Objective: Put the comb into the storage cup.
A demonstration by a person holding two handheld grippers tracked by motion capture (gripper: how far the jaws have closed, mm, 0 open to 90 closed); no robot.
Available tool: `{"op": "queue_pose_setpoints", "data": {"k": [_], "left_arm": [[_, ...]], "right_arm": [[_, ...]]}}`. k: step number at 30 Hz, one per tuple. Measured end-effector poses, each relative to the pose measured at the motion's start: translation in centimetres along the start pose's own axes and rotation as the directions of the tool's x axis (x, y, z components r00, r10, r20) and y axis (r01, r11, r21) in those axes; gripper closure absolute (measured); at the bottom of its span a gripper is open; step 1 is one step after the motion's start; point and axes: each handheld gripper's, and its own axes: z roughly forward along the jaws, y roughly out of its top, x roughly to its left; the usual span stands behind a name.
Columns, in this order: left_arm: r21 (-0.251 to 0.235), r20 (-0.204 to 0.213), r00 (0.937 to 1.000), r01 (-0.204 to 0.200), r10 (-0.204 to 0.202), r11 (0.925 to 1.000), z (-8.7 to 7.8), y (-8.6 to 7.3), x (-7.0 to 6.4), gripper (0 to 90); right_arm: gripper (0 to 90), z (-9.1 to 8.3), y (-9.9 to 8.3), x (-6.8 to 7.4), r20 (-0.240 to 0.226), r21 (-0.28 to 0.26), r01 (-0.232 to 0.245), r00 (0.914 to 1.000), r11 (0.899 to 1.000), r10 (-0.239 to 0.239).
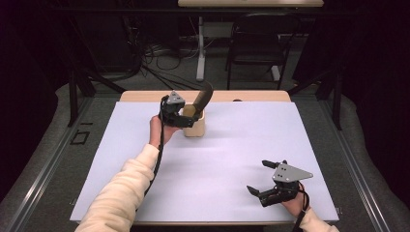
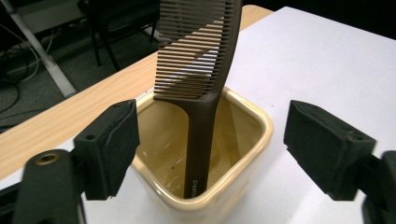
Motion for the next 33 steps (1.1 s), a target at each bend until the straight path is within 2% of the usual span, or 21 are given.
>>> {"op": "queue_pose_setpoints", "data": {"k": [7, 13, 18, 26, 33], "left_arm": [[-0.001, -0.006, 0.9999, -0.016, 0.016, 0.9999, -1.2, 0.2, -0.5, 8.9], [0.011, -0.009, 1.0, 0.001, -0.001, 0.9999, -2.1, -0.2, -0.5, 3.0], [0.008, -0.019, 0.9998, 0.003, -0.003, 1.0, -3.0, -0.5, -0.5, 2.0], [0.031, -0.035, 0.9992, 0.02, -0.019, 0.9993, -4.2, -1.2, -0.3, 1.1], [0.025, -0.043, 0.9988, 0.023, -0.022, 0.9994, -5.0, -1.6, -0.3, 0.4]], "right_arm": [[0.3, -0.2, 0.0, 0.1, 0.003, 0.002, -0.005, 1.0, 1.0, 0.005], [0.3, 0.0, 0.0, 0.0, -0.002, 0.001, -0.005, 1.0, 1.0, 0.005], [0.3, 0.1, 0.0, 0.0, -0.007, 0.002, -0.007, 0.9999, 1.0, 0.007], [0.3, 0.3, 0.1, 0.0, -0.012, 0.004, -0.004, 0.9999, 1.0, 0.005], [0.3, 0.2, 0.0, 0.0, -0.007, 0.008, -0.008, 0.9999, 1.0, 0.008]]}}
